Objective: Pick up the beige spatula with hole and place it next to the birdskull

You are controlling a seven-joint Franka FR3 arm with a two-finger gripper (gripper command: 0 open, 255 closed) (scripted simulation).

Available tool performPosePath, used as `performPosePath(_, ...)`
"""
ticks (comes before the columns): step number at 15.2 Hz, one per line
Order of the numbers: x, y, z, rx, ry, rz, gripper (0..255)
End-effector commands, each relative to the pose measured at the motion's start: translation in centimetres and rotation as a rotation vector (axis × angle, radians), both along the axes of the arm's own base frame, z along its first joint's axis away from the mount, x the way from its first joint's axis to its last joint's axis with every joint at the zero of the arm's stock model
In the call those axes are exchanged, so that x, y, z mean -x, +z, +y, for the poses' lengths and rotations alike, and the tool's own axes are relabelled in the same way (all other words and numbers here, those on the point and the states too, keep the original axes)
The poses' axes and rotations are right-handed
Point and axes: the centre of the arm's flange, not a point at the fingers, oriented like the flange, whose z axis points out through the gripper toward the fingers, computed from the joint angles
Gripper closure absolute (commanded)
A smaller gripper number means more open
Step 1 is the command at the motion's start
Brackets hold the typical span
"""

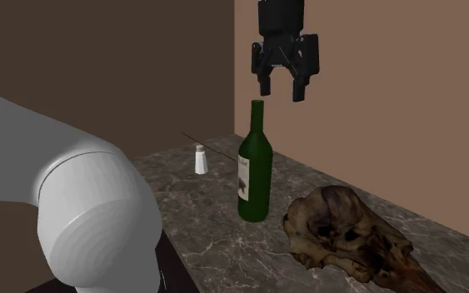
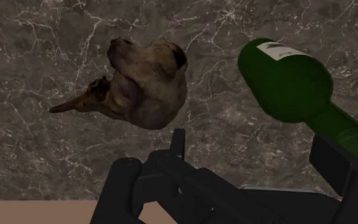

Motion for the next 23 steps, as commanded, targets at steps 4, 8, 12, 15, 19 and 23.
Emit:
performPosePath(4,-1.3,-2.2,3.0,-0.007,0.014,0.009,0)
performPosePath(8,-2.9,-5.1,6.9,-0.015,0.034,0.020,0)
performPosePath(12,-4.4,-8.0,11.0,-0.024,0.053,0.032,0)
performPosePath(15,-5.5,-10.2,14.1,-0.031,0.067,0.040,0)
performPosePath(19,-6.8,-13.0,18.2,-0.039,0.086,0.052,0)
performPosePath(23,-8.0,-15.9,22.4,-0.048,0.106,0.063,0)
